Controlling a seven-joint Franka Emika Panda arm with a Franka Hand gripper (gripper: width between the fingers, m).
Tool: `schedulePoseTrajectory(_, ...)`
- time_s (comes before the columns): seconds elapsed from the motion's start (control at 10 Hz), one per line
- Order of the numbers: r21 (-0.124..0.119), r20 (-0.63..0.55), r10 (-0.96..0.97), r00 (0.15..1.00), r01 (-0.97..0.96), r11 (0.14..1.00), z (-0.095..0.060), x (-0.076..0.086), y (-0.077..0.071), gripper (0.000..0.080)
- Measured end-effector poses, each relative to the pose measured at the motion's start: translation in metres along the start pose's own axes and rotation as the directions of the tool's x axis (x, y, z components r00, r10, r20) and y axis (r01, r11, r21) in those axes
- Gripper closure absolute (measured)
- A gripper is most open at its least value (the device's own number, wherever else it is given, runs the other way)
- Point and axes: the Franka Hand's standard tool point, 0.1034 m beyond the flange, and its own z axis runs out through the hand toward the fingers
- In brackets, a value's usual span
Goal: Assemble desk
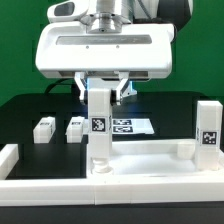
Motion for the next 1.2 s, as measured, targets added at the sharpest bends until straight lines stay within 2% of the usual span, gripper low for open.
schedulePoseTrajectory(0.5,0.003,0.008,-0.01,1.0,0.01,1.0,0.004,-0.006,-0.006,0.0509)
schedulePoseTrajectory(0.9,-0.017,-0.07,-0.026,0.997,0.024,1.0,0.011,-0.005,-0.006,0.0509)
schedulePoseTrajectory(1.2,-0.017,-0.067,-0.025,0.997,0.024,1.0,0.011,-0.005,-0.006,0.0509)
